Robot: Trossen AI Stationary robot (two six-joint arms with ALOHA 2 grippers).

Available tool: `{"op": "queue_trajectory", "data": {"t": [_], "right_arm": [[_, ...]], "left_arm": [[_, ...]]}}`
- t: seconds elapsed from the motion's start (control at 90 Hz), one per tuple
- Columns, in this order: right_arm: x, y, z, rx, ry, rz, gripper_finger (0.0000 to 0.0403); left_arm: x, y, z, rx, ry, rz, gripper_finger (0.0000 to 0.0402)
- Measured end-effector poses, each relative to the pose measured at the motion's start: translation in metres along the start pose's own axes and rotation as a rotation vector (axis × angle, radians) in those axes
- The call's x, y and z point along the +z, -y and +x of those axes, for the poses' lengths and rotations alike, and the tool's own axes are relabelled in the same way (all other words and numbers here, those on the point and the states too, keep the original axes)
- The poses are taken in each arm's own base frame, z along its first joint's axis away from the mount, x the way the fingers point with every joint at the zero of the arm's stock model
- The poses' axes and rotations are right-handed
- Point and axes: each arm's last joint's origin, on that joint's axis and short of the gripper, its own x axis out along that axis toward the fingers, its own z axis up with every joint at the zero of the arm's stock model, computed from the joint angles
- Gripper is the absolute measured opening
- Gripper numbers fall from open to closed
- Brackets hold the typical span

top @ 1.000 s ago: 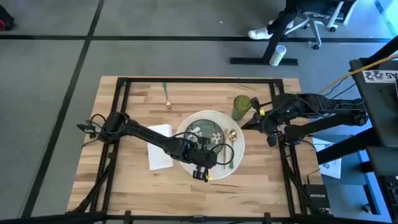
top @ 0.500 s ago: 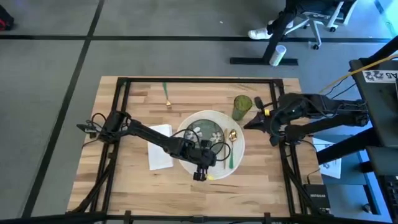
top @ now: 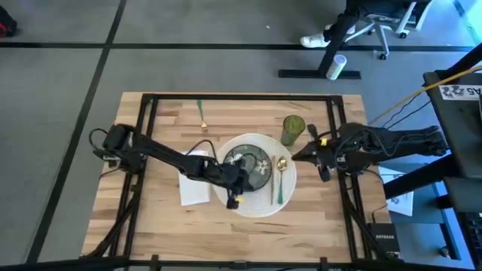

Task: Set table place
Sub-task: Put the green plate to the left side of the gold butter knife on the white table mat

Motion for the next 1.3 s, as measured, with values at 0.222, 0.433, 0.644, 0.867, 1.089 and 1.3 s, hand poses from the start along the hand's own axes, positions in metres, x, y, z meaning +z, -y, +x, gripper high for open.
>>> {"op": "queue_trajectory", "data": {"t": [0.222, 0.433, 0.644, 0.867, 1.089, 1.3], "right_arm": [[-0.01, -0.009, -0.005, -0.026, 0.077, -0.025, 0.0], [-0.019, -0.014, -0.006, -0.082, 0.051, 0.017, 0.0], [-0.026, -0.017, -0.003, -0.109, 0.007, 0.046, 0.0], [-0.026, -0.016, -0.003, -0.12, 0.002, 0.048, 0.0], [-0.026, -0.016, -0.003, -0.12, 0.002, 0.048, 0.0], [-0.026, -0.016, -0.003, -0.12, 0.002, 0.049, 0.0]], "left_arm": [[-0.025, -0.008, -0.015, 0.011, 0.012, -0.037, 0.0], [-0.057, -0.023, -0.015, 0.05, -0.062, -0.107, 0.0], [-0.073, -0.035, -0.017, 0.083, -0.082, -0.134, 0.0], [-0.08, -0.048, -0.019, 0.119, -0.09, -0.163, 0.0], [-0.081, -0.048, -0.019, 0.093, -0.095, -0.185, 0.0], [-0.083, -0.04, -0.019, 0.074, -0.12, -0.197, 0.0]]}}
